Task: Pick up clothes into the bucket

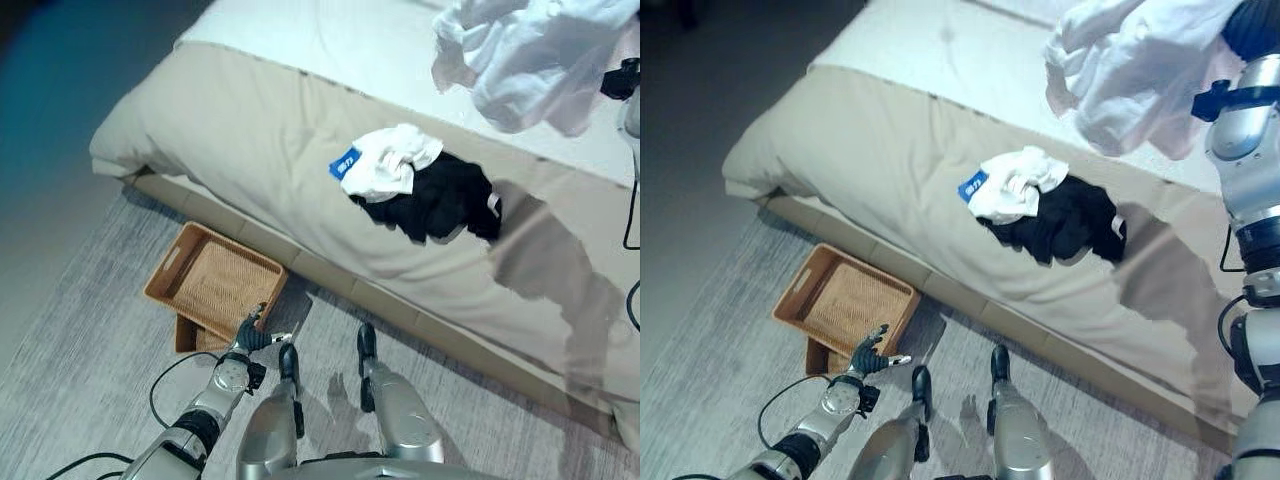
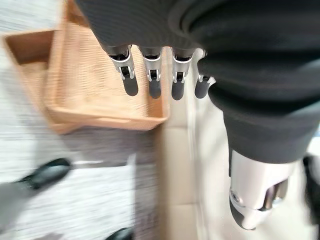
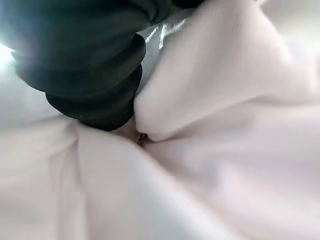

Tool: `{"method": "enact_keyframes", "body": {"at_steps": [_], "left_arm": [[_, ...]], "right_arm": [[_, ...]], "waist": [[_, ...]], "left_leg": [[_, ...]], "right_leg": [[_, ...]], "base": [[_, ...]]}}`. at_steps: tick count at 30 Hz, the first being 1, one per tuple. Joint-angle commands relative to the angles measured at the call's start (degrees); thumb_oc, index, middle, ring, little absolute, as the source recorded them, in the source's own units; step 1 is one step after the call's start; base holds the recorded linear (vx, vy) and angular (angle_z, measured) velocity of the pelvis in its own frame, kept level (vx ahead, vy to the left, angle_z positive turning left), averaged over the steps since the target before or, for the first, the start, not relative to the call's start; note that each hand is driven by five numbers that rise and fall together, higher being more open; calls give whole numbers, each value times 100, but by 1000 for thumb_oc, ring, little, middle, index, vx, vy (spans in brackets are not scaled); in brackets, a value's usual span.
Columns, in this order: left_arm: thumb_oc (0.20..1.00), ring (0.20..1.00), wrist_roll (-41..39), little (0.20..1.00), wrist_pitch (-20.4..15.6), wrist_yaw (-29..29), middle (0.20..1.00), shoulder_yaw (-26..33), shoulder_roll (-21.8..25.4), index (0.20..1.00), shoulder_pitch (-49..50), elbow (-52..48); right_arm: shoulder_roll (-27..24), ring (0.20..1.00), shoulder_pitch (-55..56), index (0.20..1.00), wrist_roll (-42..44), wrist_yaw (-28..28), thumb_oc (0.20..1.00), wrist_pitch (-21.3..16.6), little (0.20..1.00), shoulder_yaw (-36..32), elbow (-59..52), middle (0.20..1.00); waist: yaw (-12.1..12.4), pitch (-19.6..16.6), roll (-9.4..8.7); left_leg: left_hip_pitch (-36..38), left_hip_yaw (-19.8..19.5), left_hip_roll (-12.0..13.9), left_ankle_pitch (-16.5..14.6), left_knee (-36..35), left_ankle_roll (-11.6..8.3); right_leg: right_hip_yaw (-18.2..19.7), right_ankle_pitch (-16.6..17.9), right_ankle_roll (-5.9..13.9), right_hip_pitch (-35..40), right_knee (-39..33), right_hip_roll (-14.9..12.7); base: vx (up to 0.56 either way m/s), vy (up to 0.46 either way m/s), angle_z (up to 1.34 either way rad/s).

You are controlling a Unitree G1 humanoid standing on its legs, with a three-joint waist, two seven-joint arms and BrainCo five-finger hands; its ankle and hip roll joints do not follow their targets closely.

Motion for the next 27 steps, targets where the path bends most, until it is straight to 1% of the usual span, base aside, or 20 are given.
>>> {"method": "enact_keyframes", "body": {"at_steps": [1, 3, 4, 5, 6, 7, 8, 9, 11, 13, 14, 15, 16, 17, 19, 23, 25, 27], "left_arm": [[1000, 1000, -407, 1000, -335, -282, 1000, 115, 311, 1000, 334, -995], [1000, 1000, -794, 1000, -335, -549, 1000, 174, 537, 1000, 415, -1988], [1000, 1000, -811, 1000, -303, -563, 1000, 183, 570, 1000, 451, -2041], [1000, 1000, -1005, 1000, -303, -763, 1000, 226, 858, 1000, 390, -2840], [1000, 1000, -1159, 1000, -310, -823, 1000, 295, 1046, 1000, 264, -3349], [1000, 1000, -1173, 1000, -281, -831, 1000, 310, 1070, 1000, 287, -3392], [1000, 1000, -1517, 1000, -234, -972, 1000, 398, 1341, 1000, -57, -4159], [1000, 1000, -1521, 1000, -225, -973, 1000, 399, 1349, 1000, -52, -4168], [1000, 1000, -1939, 1000, -186, -1056, 1000, 298, 1527, 1000, -688, -4978], [1000, 1000, -1992, 1000, -150, -1063, 1000, 182, 1538, 1000, -908, -5061], [1000, 1000, -2061, 1000, -158, -1079, 1000, -36, 1546, 1000, -1452, -5240], [1000, 1000, -2061, 1000, -158, -1079, 1000, -39, 1546, 1000, -1453, -5239], [1000, 1000, -2090, 1000, -148, -1088, 1000, -255, 1502, 1000, -1908, -5273], [1000, 1000, -2090, 1000, -150, -1088, 1000, -264, 1498, 1000, -1917, -5267], [1000, 1000, -2025, 1000, -170, -1096, 1000, -536, 1397, 1000, -2345, -5226], [1000, 1000, -1851, 1000, -201, -1059, 1000, -608, 1332, 1000, -2485, -5209], [1000, 1000, -1603, 1000, -176, -1021, 1000, -675, 1259, 1000, -2573, -5066], [1000, 1000, -1524, 1000, -169, -1002, 1000, -694, 1231, 1000, -2595, -5011]], "right_arm": [[-197, 200, -316, 200, 119, 52, 200, -236, 200, -37, -270, 200], [-187, 200, -173, 200, 204, 237, 200, -232, 200, -55, -399, 200], [-178, 200, -143, 200, 205, 243, 200, -229, 200, -79, -410, 200], [-178, 200, -72, 200, 279, 438, 200, -194, 200, 6, -410, 200], [-115, 200, 0, 200, 333, 561, 200, -196, 200, 60, -509, 200], [-108, 200, 13, 200, 334, 567, 200, -191, 200, 44, -518, 200], [-57, 200, 173, 200, 373, 854, 200, -161, 200, 136, -741, 200], [-53, 200, 184, 200, 372, 856, 200, -160, 200, 127, -745, 200], [55, 200, 575, 200, 486, 1257, 200, -164, 200, 243, -1058, 200], [91, 200, 728, 200, 548, 1340, 200, -158, 200, 221, -1157, 200], [127, 200, 907, 200, 594, 1683, 200, -204, 200, 357, -1456, 200], [126, 200, 912, 200, 594, 1684, 200, -204, 200, 352, -1458, 200], [88, 200, 1057, 200, 649, 2000, 200, -216, 200, 478, -1739, 200], [81, 200, 1069, 200, 650, 2003, 200, -214, 200, 464, -1746, 200], [106, 200, 1196, 200, 726, 2327, 200, -194, 200, 636, -1909, 200], [197, 200, 1287, 200, 779, 2471, 200, -211, 200, 704, -1876, 200], [353, 200, 1434, 200, 957, 2573, 200, -251, 200, 645, -1961, 200], [411, 200, 1482, 200, 980, 2597, 200, -256, 200, 650, -1995, 200]], "waist": [[116, -982, -405], [116, -1145, -417], [119, -1144, -431], [112, -1289, -434], [104, -1359, -441], [104, -1354, -451], [88, -1455, -471], [88, -1469, -470], [76, -1632, -493], [80, -1671, -518], [71, -1744, -531], [74, -1743, -532], [56, -1804, -538], [64, -1799, -540], [67, -1842, -546], [103, -1843, -540], [118, -1834, -539], [120, -1830, -532]], "left_leg": [[-125, -63, -138, -510, 642, 13], [7, -24, -119, -554, 624, 25], [26, -21, -117, -559, 620, 25], [118, 7, -111, -596, 609, 37], [174, 18, -106, -614, 604, 38], [185, 21, -104, -620, 603, 38], [287, 54, -100, -615, 592, 50], [310, 50, -95, -652, 576, 48], [424, 51, -78, -680, 549, 56], [426, 62, -86, -640, 550, 61], [492, 72, -78, -651, 527, 64], [494, 74, -78, -651, 526, 64], [534, 68, -71, -661, 511, 61], [538, 67, -71, -661, 510, 61], [589, 66, -65, -671, 502, 58], [620, 67, -61, -670, 494, 57], [627, 51, -64, -661, 494, 56], [633, 48, -65, -658, 489, 55]], "right_leg": [[-17, -465, 428, 313, 507, -271], [-5, -483, 440, 459, 466, -255], [-2, -484, 441, 478, 459, -253], [3, -507, 451, 566, 446, -246], [22, -512, 453, 615, 439, -240], [24, -515, 454, 625, 438, -238], [49, -494, 449, 711, 420, -242], [49, -528, 456, 730, 411, -236], [40, -546, 454, 834, 368, -226], [41, -504, 449, 842, 354, -233], [46, -515, 450, 906, 331, -229], [47, -515, 450, 907, 331, -229], [38, -521, 447, 956, 302, -232], [38, -520, 446, 961, 300, -232], [23, -520, 453, 1017, 270, -230], [11, -511, 453, 1062, 239, -236], [4, -505, 450, 1100, 221, -236], [-4, -506, 448, 1106, 213, -240]], "base": [[88, 20, -8], [93, 23, -8], [85, 30, -11], [79, 27, -9], [79, 27, -6], [50, 18, -14], [55, 11, -13], [93, 6, -13], [81, -12, -2], [0, 0, 0], [0, 0, 0], [36, -5, -3], [14, 0, -5], [17, -3, -7], [8, -4, -10], [-1, 1, -2], [0, 0, 0], [0, 0, 0]]}}
